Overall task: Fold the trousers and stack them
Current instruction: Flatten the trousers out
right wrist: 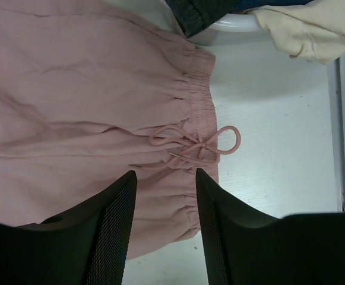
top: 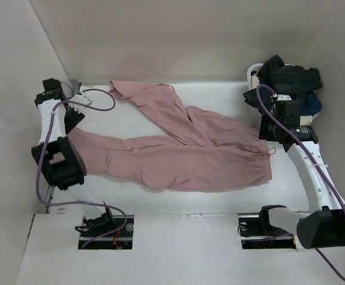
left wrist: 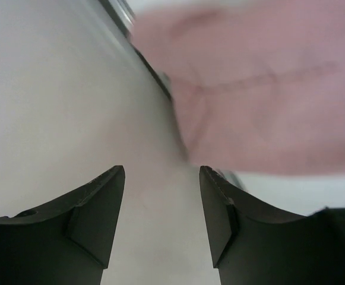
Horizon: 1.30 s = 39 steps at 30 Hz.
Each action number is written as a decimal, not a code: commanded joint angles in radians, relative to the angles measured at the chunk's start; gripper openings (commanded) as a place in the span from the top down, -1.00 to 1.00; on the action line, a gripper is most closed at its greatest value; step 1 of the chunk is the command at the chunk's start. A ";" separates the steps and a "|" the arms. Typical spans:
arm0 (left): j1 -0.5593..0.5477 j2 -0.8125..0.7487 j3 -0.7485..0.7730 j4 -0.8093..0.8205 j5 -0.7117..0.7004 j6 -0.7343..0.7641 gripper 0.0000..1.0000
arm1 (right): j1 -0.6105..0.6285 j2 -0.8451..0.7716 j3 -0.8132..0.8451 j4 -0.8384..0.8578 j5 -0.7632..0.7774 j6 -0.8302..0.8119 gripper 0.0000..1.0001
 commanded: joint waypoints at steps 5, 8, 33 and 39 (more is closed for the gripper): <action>0.164 -0.014 -0.143 0.062 0.364 -0.354 -0.03 | 0.038 -0.024 -0.085 -0.004 -0.015 0.033 -0.13; 0.173 0.047 -0.127 0.142 0.410 -0.469 -0.05 | 0.038 0.005 -0.103 -0.041 -0.020 0.056 -0.32; 0.330 -0.161 -0.390 0.115 0.099 -0.416 0.94 | 0.246 -0.304 -0.519 -0.150 0.077 1.016 -0.57; 0.282 -0.184 -0.282 0.039 0.211 -0.480 0.77 | 0.065 -0.244 -0.571 -0.007 0.121 0.997 -0.54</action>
